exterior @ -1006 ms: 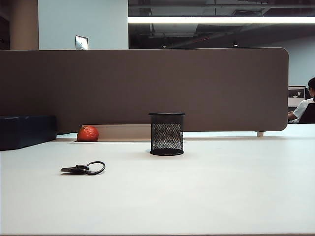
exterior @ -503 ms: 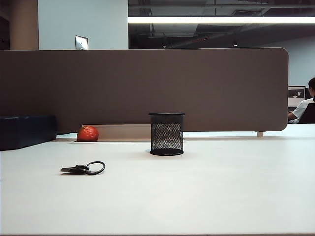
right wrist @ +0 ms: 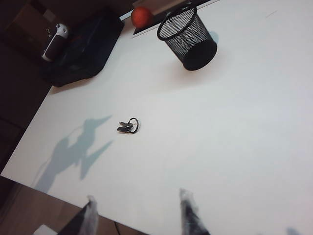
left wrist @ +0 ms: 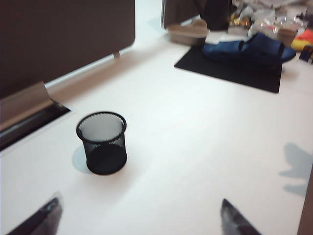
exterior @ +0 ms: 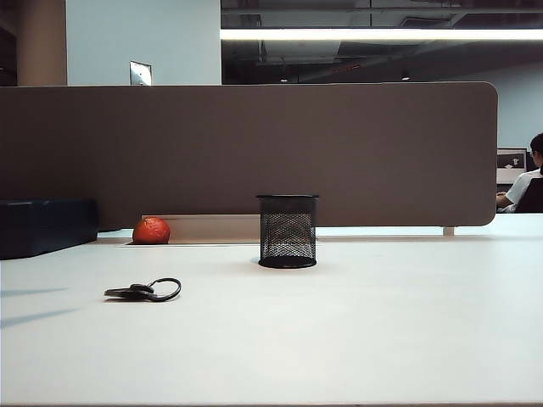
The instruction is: Pick up a bunch of keys from the table, then put them into the black basket.
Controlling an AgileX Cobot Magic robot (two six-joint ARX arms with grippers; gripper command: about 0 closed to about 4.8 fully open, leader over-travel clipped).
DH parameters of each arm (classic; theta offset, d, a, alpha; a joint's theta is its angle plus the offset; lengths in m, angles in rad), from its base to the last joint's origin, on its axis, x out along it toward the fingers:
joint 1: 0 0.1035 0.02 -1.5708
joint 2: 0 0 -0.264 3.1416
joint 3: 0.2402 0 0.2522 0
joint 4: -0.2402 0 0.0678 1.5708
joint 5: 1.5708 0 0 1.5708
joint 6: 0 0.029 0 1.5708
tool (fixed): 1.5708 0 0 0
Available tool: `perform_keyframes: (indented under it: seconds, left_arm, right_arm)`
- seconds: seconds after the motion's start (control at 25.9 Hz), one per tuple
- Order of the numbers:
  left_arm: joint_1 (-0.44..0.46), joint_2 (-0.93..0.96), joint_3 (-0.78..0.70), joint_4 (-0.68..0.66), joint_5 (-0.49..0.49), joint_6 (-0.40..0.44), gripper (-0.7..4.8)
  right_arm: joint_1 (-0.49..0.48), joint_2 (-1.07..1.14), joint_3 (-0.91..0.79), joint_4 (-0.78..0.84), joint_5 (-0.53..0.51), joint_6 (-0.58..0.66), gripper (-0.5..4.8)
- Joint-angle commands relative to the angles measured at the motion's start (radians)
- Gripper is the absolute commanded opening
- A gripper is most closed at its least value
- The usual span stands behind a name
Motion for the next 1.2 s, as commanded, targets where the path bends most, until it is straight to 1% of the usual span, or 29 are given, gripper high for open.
perform_keyframes:
  seconds: [0.04, 0.12, 0.27, 0.35, 0.46, 0.54, 0.58, 0.62, 0.7, 0.81, 0.93, 1.08, 1.2]
  left_arm:
    - [-0.065, 0.076, 0.034, -0.061, -0.080, 0.041, 4.72]
    - [-0.101, 0.120, 0.049, -0.085, -0.128, 0.067, 4.71]
    - [-0.185, 0.210, 0.066, -0.134, -0.276, 0.177, 4.72]
    - [-0.204, 0.270, 0.066, -0.161, -0.336, 0.224, 4.72]
    - [-0.214, 0.345, 0.066, -0.188, -0.378, 0.270, 4.79]
    - [-0.214, 0.374, 0.066, -0.199, -0.414, 0.305, 4.79]
    - [-0.214, 0.387, 0.066, -0.200, -0.425, 0.325, 4.79]
    - [-0.215, 0.403, 0.066, -0.195, -0.434, 0.367, 4.79]
    - [-0.215, 0.422, 0.066, -0.179, -0.439, 0.407, 4.79]
    - [-0.215, 0.433, 0.066, -0.134, -0.437, 0.446, 4.79]
    - [-0.215, 0.447, 0.066, -0.126, -0.437, 0.454, 4.79]
    - [-0.215, 0.463, 0.066, -0.138, -0.436, 0.491, 4.79]
    - [-0.215, 0.479, 0.066, -0.133, -0.435, 0.504, 4.79]
  right_arm:
    - [0.000, 0.003, 0.005, 0.013, -0.007, 0.004, 2.21]
    - [0.000, 0.003, 0.005, 0.013, -0.007, 0.004, 2.21]
    - [0.000, 0.003, 0.005, 0.013, -0.007, 0.004, 2.21]
    - [0.000, 0.003, 0.005, 0.013, -0.007, 0.004, 2.21]
    - [0.000, 0.003, 0.005, 0.012, -0.018, 0.005, 2.22]
    - [0.000, 0.004, 0.005, 0.013, -0.048, 0.006, 2.22]
    - [0.001, 0.008, 0.005, 0.013, -0.058, 0.008, 2.23]
    - [0.003, 0.009, 0.005, 0.011, -0.059, 0.008, 2.34]
    - [0.003, 0.010, 0.005, 0.011, -0.059, 0.008, 2.35]
    - [0.003, 0.010, 0.005, 0.011, -0.058, 0.008, 2.35]
    - [0.003, 0.010, 0.005, 0.009, -0.059, 0.008, 2.34]
    - [0.003, 0.010, 0.005, 0.004, -0.058, 0.008, 2.34]
    - [0.003, 0.010, 0.005, 0.004, -0.058, 0.008, 2.34]
